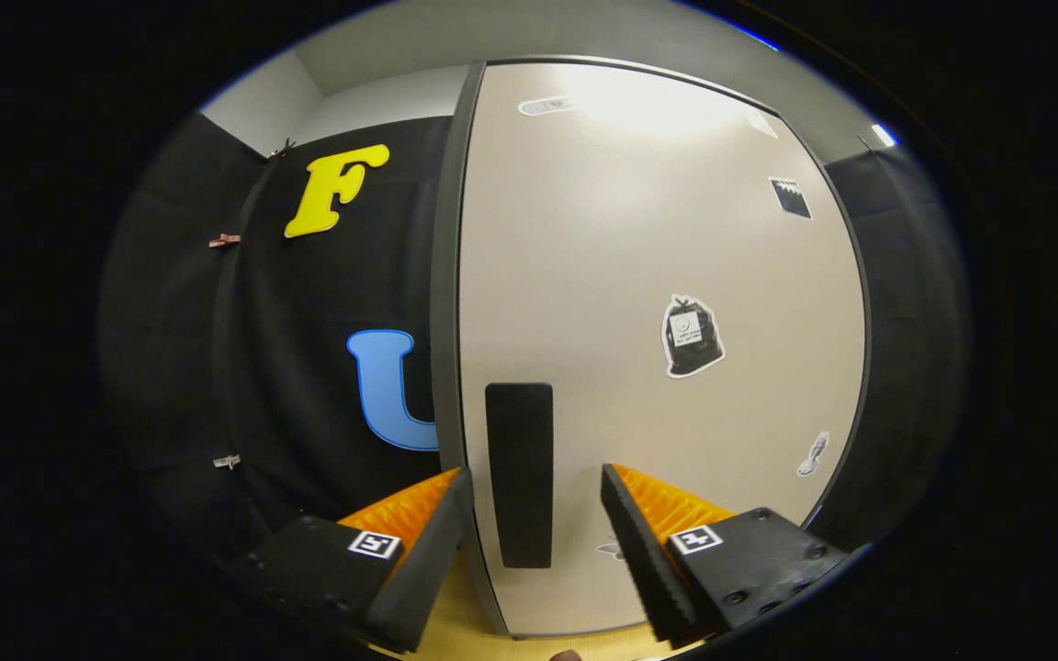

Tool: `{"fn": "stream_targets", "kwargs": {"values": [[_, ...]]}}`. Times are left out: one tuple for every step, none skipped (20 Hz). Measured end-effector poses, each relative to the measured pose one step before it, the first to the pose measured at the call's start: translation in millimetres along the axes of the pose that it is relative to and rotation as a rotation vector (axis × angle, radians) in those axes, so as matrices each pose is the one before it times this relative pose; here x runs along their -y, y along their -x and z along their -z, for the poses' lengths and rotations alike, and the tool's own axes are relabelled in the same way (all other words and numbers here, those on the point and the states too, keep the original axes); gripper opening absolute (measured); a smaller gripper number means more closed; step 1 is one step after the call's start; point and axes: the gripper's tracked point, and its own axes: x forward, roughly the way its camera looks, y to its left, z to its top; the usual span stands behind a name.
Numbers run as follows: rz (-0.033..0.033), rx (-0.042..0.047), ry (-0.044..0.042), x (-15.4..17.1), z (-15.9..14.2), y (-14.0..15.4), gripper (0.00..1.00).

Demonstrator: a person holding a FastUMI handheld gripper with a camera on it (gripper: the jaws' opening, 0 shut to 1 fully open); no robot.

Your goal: Open the shoe cabinet door, grab the shoes and put them into the shoe cabinet, then close the shoe cabinet door.

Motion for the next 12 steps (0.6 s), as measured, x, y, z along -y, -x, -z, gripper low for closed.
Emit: {"fn": "stream_targets", "kwargs": {"values": [[0.00658,-0.01294,0.00640,-0.26,6.74,-5.39,0.69],[0.01190,0.01098,0.00860,0.43,-0.44,-1.14,0.60],[-0.00748,0.01337,0.01933,-2.18,-2.06,0.68,0.53],[0.00216,0.00072,0.02388,-1.04,1.60,8.87,0.52],[-0.00378,0.00265,0.00748,2.27,-2.78,-8.45,0.35],[0.00961,-0.03296,-0.01038,-2.50,6.22,0.72,0.35],[0.00057,-0.00540,-0.02602,-0.83,0.01,0.55,0.28],[-0.00413,-0.01581,-0.00533,1.44,0.08,1.93,0.21],[-0.00855,0.00001,0.00755,0.07,-2.93,2.42,0.15],[-0.01406,-0.00760,0.00271,-0.85,1.92,3.35,0.16],[-0.01686,-0.00185,-0.00287,-1.22,-0.74,7.57,0.15],[-0.01251,-0.00278,-0.00346,0.35,0.18,9.60,0.15]]}}
